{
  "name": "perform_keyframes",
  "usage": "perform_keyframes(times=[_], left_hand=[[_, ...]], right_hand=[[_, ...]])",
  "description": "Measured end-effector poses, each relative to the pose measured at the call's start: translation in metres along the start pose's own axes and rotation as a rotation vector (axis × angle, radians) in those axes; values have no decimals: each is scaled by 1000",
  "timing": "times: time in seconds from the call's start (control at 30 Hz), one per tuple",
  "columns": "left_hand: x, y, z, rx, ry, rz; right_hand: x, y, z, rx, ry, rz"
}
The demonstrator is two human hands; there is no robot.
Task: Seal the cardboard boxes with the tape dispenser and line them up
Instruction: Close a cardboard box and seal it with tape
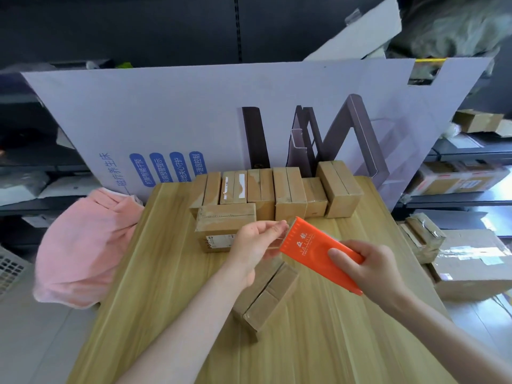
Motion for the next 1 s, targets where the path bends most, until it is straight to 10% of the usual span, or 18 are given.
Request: perform_keyframes(times=[0.5, 1.0], left_hand=[[43, -97, 5, 267, -10, -468], [107, -58, 126, 234, -222, -384]], right_hand=[[-17, -9, -20, -183, 125, 46], [-30, -4, -128, -411, 444, 104]])
Point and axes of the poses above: each hand's wrist, its own x-axis towards the middle knuckle, its own y-axis out of the palm, z = x × y, the point moved 10 cm from there along x, towards the middle knuckle, and after that the axes turned 2 degrees about x, right-handed, at the moved point
